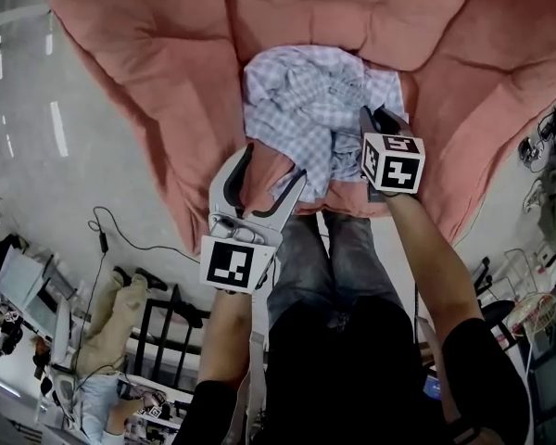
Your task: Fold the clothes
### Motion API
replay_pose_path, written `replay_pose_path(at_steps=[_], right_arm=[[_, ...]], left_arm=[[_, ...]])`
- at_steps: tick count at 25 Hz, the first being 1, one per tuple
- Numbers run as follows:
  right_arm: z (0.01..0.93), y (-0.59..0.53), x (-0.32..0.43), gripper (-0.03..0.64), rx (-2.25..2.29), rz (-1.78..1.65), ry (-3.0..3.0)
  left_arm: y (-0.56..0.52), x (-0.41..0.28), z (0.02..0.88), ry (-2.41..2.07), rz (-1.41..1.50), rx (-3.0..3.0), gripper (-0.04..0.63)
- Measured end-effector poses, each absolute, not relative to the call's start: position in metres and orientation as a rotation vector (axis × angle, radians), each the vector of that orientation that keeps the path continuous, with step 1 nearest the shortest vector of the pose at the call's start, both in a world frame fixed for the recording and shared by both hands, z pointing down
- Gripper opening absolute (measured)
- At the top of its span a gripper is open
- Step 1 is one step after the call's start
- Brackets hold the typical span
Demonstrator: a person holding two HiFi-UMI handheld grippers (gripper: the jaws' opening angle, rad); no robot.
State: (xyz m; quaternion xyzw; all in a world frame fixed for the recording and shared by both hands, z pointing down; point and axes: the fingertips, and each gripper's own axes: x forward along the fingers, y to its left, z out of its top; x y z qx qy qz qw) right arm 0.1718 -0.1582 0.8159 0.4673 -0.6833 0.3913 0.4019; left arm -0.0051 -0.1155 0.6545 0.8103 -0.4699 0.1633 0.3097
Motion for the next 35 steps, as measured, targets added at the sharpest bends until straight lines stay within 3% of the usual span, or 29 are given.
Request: replay_pose_path(at_steps=[18, 23, 31, 35], right_arm=[[0.724, -0.193, 0.211, 0.048, 1.227, 1.065, -1.881], [0.722, -0.2, 0.224, 0.048, 1.24, 1.081, -1.884], [0.721, -0.198, 0.219, 0.048, 1.224, 1.099, -1.885], [0.723, -0.196, 0.222, 0.048, 1.226, 1.103, -1.876]], left_arm=[[-0.141, 0.024, 0.764, -1.192, 0.483, 1.996, 0.276], [-0.139, 0.023, 0.795, -1.191, 0.325, 1.756, 0.249], [-0.152, 0.02, 0.807, -1.11, 0.057, 1.563, 0.262], [-0.155, 0.017, 0.81, -1.113, 0.013, 1.526, 0.208]])
